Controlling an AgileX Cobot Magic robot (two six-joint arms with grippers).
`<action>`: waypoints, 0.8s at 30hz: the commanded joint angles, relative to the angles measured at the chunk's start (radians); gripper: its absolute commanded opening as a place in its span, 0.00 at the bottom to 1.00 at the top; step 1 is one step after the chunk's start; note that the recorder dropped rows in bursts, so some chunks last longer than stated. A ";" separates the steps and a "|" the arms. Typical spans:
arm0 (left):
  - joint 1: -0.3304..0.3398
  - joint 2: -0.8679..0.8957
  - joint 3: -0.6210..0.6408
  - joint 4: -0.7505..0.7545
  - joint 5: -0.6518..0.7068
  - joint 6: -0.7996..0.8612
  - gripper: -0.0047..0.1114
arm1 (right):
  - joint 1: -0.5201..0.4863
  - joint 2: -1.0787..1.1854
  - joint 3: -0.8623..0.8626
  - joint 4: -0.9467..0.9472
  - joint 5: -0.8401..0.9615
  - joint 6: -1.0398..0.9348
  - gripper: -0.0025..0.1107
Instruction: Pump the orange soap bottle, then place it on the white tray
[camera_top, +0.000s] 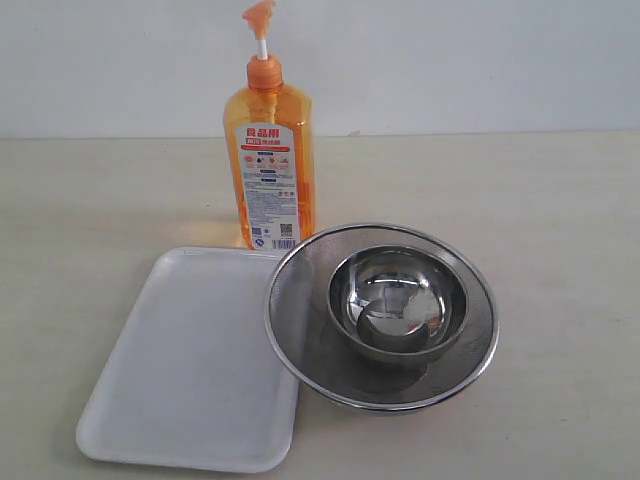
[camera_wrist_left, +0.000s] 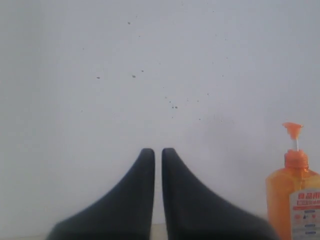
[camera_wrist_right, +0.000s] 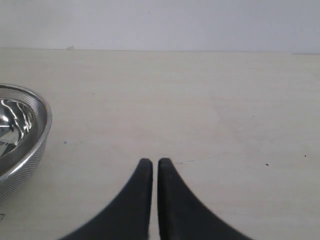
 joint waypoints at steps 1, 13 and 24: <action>0.003 0.125 -0.090 0.005 0.010 -0.013 0.08 | -0.002 -0.006 0.000 0.000 -0.005 -0.004 0.03; 0.003 0.521 -0.251 0.005 0.090 -0.023 0.08 | -0.002 -0.006 0.000 0.000 -0.005 -0.004 0.03; 0.003 0.593 -0.251 0.005 0.017 -0.020 0.08 | -0.002 -0.006 0.000 -0.002 -0.005 -0.004 0.03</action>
